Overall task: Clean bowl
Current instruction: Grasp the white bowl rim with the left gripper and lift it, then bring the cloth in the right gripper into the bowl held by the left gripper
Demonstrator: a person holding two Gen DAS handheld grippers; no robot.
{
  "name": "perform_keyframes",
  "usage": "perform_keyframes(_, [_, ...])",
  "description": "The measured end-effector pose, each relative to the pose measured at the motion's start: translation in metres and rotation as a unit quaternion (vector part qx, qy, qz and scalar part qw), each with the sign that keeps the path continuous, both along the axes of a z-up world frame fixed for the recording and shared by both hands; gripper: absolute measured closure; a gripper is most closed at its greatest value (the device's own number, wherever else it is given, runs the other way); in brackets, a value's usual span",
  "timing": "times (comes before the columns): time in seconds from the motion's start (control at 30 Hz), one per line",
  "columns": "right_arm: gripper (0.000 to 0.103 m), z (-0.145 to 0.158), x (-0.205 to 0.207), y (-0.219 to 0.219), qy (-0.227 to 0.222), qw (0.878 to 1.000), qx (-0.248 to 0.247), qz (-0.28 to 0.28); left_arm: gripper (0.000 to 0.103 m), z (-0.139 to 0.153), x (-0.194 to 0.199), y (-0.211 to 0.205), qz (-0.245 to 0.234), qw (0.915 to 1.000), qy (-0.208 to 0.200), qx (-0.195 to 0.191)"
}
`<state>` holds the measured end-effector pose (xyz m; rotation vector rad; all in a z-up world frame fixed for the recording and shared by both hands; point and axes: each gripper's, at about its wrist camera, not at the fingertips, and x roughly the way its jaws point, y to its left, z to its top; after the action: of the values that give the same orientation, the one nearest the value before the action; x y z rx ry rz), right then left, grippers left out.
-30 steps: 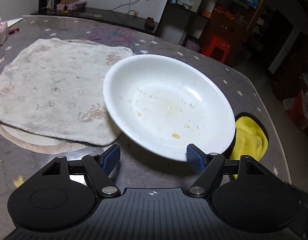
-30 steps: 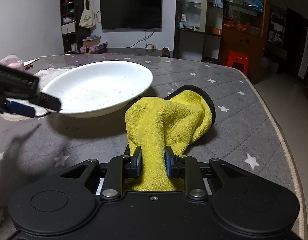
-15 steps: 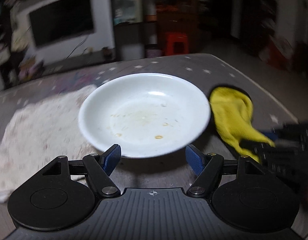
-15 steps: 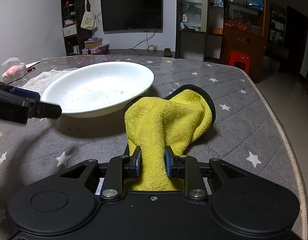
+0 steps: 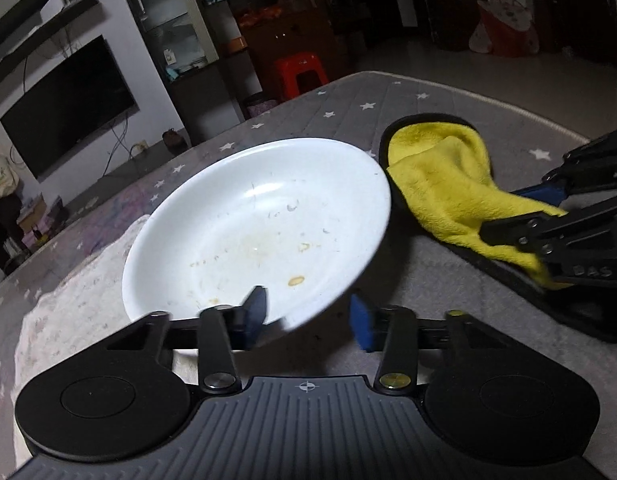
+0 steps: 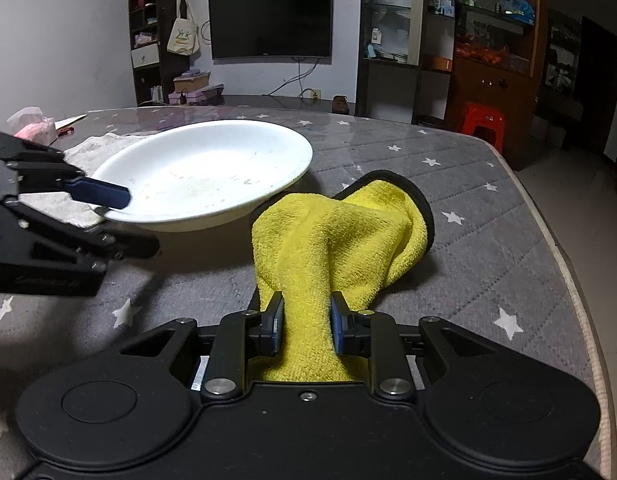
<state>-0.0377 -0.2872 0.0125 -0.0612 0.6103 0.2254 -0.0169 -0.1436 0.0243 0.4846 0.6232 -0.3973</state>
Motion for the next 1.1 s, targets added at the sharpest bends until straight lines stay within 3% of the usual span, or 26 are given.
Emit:
perform_keyframes(0.33, [0.078, 0.001, 0.003, 0.003, 0.0, 1.0, 0.0, 0.018, 0.076, 0.003, -0.004, 0.005, -0.039, 0.999, 0.018, -0.009])
perform_keyframes(0.63, [0.078, 0.003, 0.012, 0.011, -0.001, 0.999, 0.001, 0.032, 0.077, 0.006, -0.011, 0.011, -0.073, 0.9965, 0.037, -0.019])
perform_keyframes(0.77, [0.078, 0.004, 0.005, 0.012, 0.002, 0.999, 0.002, 0.039, 0.077, 0.008, -0.014, 0.014, -0.095, 0.9944, 0.047, -0.003])
perform_keyframes(0.9, [0.078, 0.004, -0.001, 0.015, 0.0, 0.999, -0.004, 0.047, 0.076, 0.005, -0.012, 0.005, -0.095, 0.9944, 0.046, 0.013])
perform_keyframes(1.1, [0.078, 0.005, -0.004, 0.017, 0.0, 0.998, -0.01, 0.056, 0.076, 0.005, -0.004, -0.008, -0.097, 0.994, 0.05, -0.003])
